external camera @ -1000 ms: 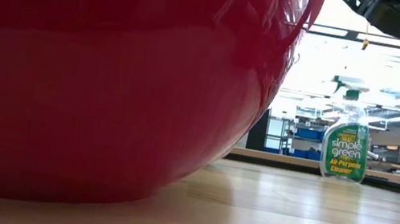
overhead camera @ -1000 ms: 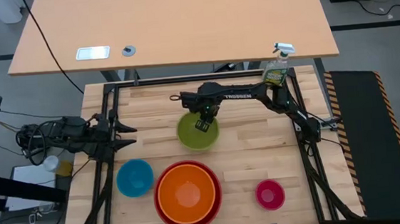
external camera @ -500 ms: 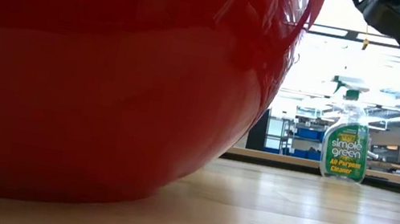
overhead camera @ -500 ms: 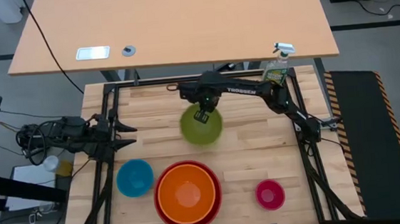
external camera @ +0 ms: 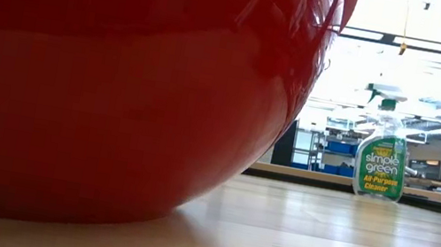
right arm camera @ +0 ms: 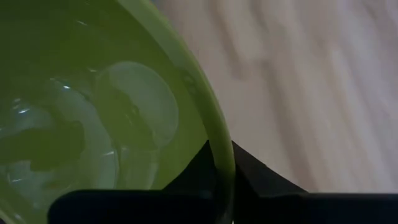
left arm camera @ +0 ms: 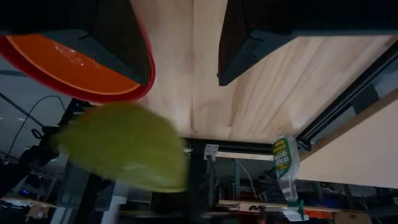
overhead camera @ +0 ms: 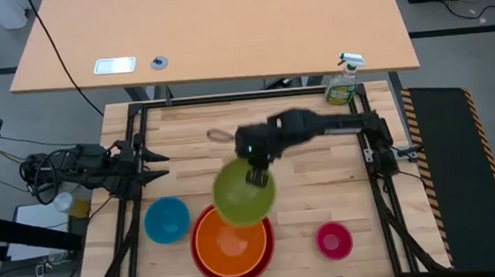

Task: Nest bowls inside each other
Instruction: Stack the green bowl on top of the orange bowl

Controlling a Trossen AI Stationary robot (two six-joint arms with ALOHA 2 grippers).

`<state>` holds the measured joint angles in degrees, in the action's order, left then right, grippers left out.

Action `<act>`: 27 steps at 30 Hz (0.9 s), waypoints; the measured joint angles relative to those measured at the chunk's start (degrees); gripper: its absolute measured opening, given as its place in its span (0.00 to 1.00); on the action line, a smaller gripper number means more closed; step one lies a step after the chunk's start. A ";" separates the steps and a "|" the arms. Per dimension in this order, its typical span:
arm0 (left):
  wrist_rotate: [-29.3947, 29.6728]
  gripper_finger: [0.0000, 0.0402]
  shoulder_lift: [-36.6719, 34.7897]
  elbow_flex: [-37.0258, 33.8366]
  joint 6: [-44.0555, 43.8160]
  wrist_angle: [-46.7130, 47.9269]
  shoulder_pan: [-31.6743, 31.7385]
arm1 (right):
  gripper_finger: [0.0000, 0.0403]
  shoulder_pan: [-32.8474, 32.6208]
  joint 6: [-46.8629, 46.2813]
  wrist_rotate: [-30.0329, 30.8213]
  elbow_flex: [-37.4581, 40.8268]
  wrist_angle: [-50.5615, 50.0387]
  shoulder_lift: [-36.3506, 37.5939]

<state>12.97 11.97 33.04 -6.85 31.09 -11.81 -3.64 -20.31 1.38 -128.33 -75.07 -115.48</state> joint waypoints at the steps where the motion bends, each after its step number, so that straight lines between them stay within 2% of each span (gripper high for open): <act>1: 0.00 0.48 0.00 0.00 0.00 -0.04 0.00 | 0.07 -1.63 0.62 -0.32 0.00 1.84 -0.17; 9: 0.02 0.48 0.02 0.00 0.17 -1.20 0.00 | 0.07 -10.93 0.80 -1.13 0.00 13.89 -8.26; 12: 0.02 0.48 0.02 0.00 0.17 -1.68 0.00 | 0.07 -11.25 -1.44 -0.97 0.04 14.80 -12.35; 17: 0.02 0.48 0.02 0.00 0.13 -1.84 0.00 | 0.07 -10.78 -4.41 3.73 0.04 14.37 -16.26; 20: 0.02 0.48 0.02 0.00 0.11 -1.82 0.01 | 0.08 -10.55 -5.07 1.82 0.04 13.25 -17.55; 24: 0.02 0.48 0.96 -0.95 -0.79 -1.89 0.02 | 0.16 -10.41 -5.23 0.31 0.01 10.39 -17.67; 27: 0.02 0.48 5.56 -1.95 -2.04 -0.55 0.02 | 0.27 -10.01 -5.30 -1.25 -0.02 9.39 -17.21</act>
<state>12.99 17.52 31.09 -8.89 30.54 -11.79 -13.66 -25.60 0.14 -128.35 -65.68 -132.68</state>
